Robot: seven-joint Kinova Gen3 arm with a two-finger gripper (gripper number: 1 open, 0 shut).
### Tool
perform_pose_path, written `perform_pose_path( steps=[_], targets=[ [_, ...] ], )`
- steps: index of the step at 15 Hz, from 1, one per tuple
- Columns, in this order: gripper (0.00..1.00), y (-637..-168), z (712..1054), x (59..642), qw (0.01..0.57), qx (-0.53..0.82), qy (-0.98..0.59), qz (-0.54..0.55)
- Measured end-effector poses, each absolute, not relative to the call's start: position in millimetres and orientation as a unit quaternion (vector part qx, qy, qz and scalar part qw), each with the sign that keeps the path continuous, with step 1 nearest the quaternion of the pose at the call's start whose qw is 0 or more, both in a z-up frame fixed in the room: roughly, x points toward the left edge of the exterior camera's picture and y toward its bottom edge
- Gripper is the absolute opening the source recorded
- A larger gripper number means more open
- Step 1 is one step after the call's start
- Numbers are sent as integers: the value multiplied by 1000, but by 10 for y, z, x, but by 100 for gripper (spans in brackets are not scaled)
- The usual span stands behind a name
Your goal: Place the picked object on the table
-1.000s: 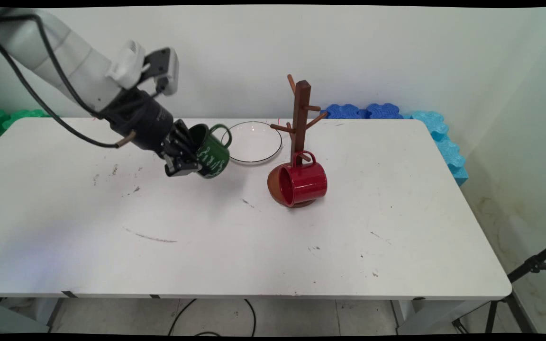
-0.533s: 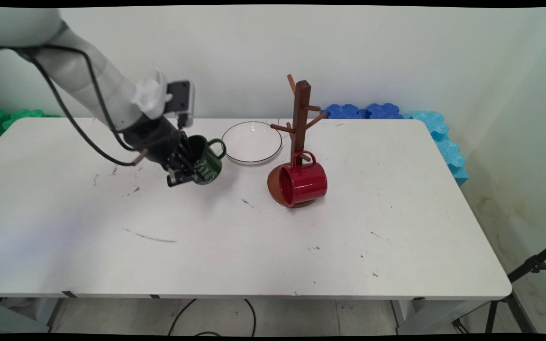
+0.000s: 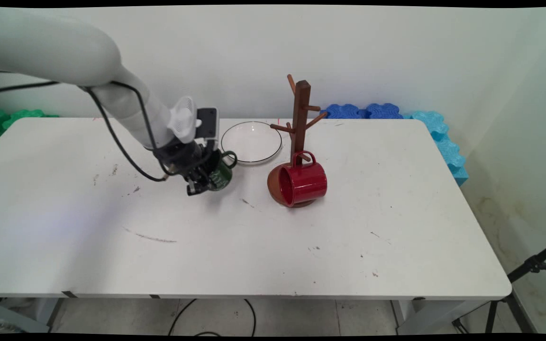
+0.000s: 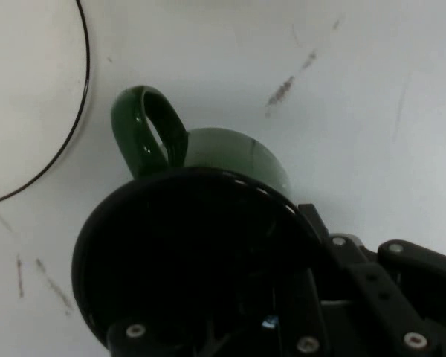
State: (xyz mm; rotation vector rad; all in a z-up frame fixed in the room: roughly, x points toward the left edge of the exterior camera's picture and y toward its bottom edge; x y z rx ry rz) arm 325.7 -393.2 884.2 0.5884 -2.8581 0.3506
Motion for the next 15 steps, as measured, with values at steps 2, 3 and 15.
perform_pose_path(
  steps=[2,3,15],
  targets=[
    [0,-3991,8723,3209,97,198,-968,118],
    [0,-4020,8666,3185,95,197,-969,117],
    [100,-4173,8324,2992,84,189,-973,105]
  ],
)
